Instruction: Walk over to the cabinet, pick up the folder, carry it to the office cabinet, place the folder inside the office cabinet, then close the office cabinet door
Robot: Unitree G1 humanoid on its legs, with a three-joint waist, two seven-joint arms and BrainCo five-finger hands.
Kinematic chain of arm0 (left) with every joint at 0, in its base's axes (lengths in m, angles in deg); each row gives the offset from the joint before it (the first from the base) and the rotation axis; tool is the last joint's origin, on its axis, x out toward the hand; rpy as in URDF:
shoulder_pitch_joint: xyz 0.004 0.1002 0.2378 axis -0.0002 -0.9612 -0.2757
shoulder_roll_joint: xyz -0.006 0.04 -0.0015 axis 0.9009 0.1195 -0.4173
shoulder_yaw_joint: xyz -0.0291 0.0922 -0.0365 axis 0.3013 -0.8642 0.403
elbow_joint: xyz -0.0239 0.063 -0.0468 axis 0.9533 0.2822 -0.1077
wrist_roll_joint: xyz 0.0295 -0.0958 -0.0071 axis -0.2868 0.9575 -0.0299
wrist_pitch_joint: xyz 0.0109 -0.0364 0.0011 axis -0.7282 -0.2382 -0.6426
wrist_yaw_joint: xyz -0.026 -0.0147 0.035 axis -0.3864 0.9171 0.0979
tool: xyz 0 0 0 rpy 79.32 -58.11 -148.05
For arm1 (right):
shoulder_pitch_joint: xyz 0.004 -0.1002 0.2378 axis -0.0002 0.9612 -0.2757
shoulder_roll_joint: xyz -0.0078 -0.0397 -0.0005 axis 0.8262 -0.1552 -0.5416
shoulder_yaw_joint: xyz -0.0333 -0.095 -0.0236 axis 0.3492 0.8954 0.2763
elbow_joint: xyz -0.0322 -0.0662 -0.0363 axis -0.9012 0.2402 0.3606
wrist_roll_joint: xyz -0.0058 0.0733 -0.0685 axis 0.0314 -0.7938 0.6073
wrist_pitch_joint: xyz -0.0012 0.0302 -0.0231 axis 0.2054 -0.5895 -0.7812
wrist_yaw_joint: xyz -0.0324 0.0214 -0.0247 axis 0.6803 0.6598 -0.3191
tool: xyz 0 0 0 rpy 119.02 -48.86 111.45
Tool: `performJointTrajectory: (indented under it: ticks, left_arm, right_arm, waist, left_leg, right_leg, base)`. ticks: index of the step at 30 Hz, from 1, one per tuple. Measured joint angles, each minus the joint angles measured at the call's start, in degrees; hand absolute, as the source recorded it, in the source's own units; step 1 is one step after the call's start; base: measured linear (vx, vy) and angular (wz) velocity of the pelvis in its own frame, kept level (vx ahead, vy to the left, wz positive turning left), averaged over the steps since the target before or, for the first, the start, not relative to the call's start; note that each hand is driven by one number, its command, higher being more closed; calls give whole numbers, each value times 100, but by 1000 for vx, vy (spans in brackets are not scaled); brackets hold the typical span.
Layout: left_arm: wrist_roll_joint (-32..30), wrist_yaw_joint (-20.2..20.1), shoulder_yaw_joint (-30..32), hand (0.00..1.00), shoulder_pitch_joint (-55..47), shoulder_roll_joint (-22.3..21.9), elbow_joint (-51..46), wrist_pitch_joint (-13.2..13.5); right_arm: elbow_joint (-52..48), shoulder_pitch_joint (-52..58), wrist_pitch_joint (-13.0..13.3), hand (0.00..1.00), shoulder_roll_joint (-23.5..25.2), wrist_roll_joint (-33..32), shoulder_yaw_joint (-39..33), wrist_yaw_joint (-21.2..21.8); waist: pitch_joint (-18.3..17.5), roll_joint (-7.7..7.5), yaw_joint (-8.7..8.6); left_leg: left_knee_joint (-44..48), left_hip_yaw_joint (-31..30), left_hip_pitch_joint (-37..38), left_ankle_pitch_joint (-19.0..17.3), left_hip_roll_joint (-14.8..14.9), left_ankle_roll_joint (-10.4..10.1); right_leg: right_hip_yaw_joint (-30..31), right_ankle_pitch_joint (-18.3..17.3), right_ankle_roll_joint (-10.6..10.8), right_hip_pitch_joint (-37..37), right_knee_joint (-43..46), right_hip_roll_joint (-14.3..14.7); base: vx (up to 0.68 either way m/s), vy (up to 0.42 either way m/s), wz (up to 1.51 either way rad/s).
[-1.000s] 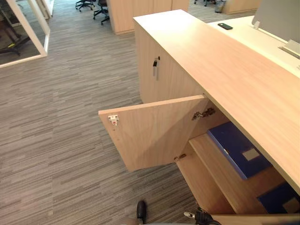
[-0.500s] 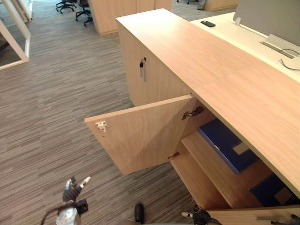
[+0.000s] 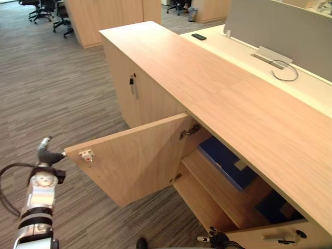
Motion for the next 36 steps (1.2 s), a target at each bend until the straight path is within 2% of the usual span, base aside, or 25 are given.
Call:
performJointTrajectory:
  ticks: [3, 5, 10, 11, 13, 14, 15, 17, 19, 21, 23, 27, 30, 31, 32, 33, 34, 35, 36]
  left_arm:
    - [-245, 28, -445, 0, -39, -11, -141, 1]
    - [-529, -8, -991, 0, -285, -25, -498, 121]
    - [-888, -161, -1919, 0, -947, -167, -1228, 402]
    - [-934, -205, -2251, 0, -1056, -308, -1376, 438]
    - [-968, -310, -2528, 0, -1293, -498, -1575, 609]
    - [-936, -444, -2965, 0, -1456, -737, -1617, 730]
    - [-919, -521, -3132, 0, -1526, -866, -1617, 753]
    - [-811, -757, -3613, 0, -1732, -1291, -1543, 808]
    - [-563, -1080, -4233, 0, -1878, -1938, -1280, 867]
    - [-382, -1397, -4549, 0, -1948, -2293, -1116, 932]
    - [-250, -1519, -4597, 0, -2025, -2369, -968, 926]
    - [-41, -1665, -4620, 0, -2052, -2352, -716, 838]
    - [77, -1700, -4631, 0, -2029, -2338, -738, 780]
    - [106, -1707, -4630, 0, -2015, -2348, -778, 740]
    - [107, -1752, -4643, 0, -1993, -2383, -835, 696]
    - [107, -1762, -4645, 0, -1993, -2382, -865, 685]
    - [105, -1787, -4641, 0, -1987, -2382, -975, 649]
    - [105, -1772, -4507, 0, -1969, -2355, -1042, 540]
    - [105, -1776, -4485, 0, -1923, -2323, -1047, 517]
  right_arm:
    - [-7, 28, 59, 0, -39, -16, -1, -2]
    - [13, 49, 67, 0, -63, -5, 3, -3]
    - [29, 63, 85, 0, -94, 30, 120, -46]
    - [29, 80, 91, 0, -92, 37, 121, -66]
    - [26, 96, 104, 0, -94, 23, 101, -90]
    - [28, 108, 113, 0, -113, 16, 95, -117]
    - [29, 109, 114, 0, -113, 13, 96, -127]
    - [32, 115, 127, 0, -91, -59, 80, -163]
    - [36, 140, 126, 0, -12, -292, -144, -233]
    - [37, 159, 128, 0, 54, -553, -367, -285]
    - [34, 167, 152, 0, 1, -658, -691, -467]
    - [28, 355, 111, 0, -126, -669, -965, -485]
    - [-94, 391, 49, 0, -43, -699, -1007, -499]
    - [-224, 412, 45, 0, -3, -700, -1042, -504]
    - [-428, 504, 30, 0, 50, -684, -1046, -504]
    - [-478, 519, 26, 0, 64, -677, -1047, -504]
    - [-587, 544, 2, 0, 97, -631, -1060, -503]
    - [-680, 570, -27, 0, 117, -557, -1128, -500]
    - [-693, 584, -40, 0, 117, -510, -1181, -500]
  waist:
    - [-1, 1, 3]
    - [-9, 11, 63]
    - [-20, 25, 122]
    - [-54, 35, 116]
    - [-75, 34, 125]
    - [-122, 85, 111]
    - [-136, 93, 103]
    - [-136, 93, 70]
    - [-136, 79, 18]
    - [-140, 81, -52]
    - [-144, 79, -114]
    - [-82, 66, -173]
    - [-1, 90, -181]
    - [22, 104, -171]
    - [21, 111, -160]
    - [18, 107, -149]
    - [23, 88, -112]
    - [25, 96, -74]
    - [40, 115, -117]
  left_leg:
    - [0, -17, 0, 17, 6, -8]
    - [-4, -108, 0, 26, -18, 0]
    - [-6, -244, -39, 37, -91, -25]
    - [-7, -262, -104, 55, -135, -11]
    - [-7, -284, -151, 77, -185, 15]
    - [-7, -319, -186, 116, -199, 29]
    - [-7, -323, -192, 131, -202, 40]
    - [-7, -315, -205, 162, -203, 69]
    - [-6, -257, -218, 183, -211, 72]
    - [-5, -151, -217, 183, -197, 92]
    - [-3, -10, -201, 191, -168, 107]
    - [0, 323, -76, 182, -55, 109]
    - [0, 929, 157, 88, 104, 45]
    - [-1, 1181, 208, 33, 216, 24]
    - [1, 1542, 229, -79, 287, -54]
    - [1, 1619, 237, -107, 306, -52]
    - [2, 1957, 301, -138, 391, -110]
    - [3, 2339, 365, -124, 487, -220]
    - [3, 2439, 405, -108, 531, -253]
  right_leg:
    - [5, -3, -1, -7, 27, -1]
    - [-2, -4, 0, -11, 53, -27]
    - [-22, -11, 13, 26, 14, -79]
    - [-35, -38, 51, 13, -53, -106]
    - [-49, -78, 106, 12, -169, -133]
    - [-97, -116, 111, 8, -191, -140]
    - [-100, -124, 124, 8, -198, -140]
    - [-85, -121, 127, 4, -217, -139]
    - [-1, -102, 136, -37, -226, -143]
    - [118, -12, 133, -105, -222, -140]
    - [231, 7, 144, -161, -203, -127]
    - [468, 11, 140, -211, -111, -62]
    - [648, 31, 123, -316, -10, -13]
    - [339, 23, 91, -460, 117, -68]
    - [-913, -51, -58, -533, 449, -485]
    - [-1114, -40, -64, -533, 488, -553]
    - [-1599, 47, -83, -528, 546, -697]
    - [-1659, 194, -23, -577, 544, -690]
    - [-1589, 191, -27, -598, 549, -646]
  base:
    - [-60, -2, 3]
    - [-91, 17, 18]
    - [-87, 13, 13]
    - [-91, 0, 7]
    - [-75, 2, 9]
    - [-77, 10, 13]
    - [-79, 16, 11]
    - [-31, 11, -3]
    - [-9, 10, -12]
    - [26, 7, -25]
    - [51, -6, -38]
    - [38, -16, -41]
    - [-46, -24, -90]
    - [-90, -40, -128]
    - [-76, -33, -123]
    - [-44, -38, -134]
    - [-11, -25, -152]
    - [-26, -35, -149]
    - [-53, -63, -112]
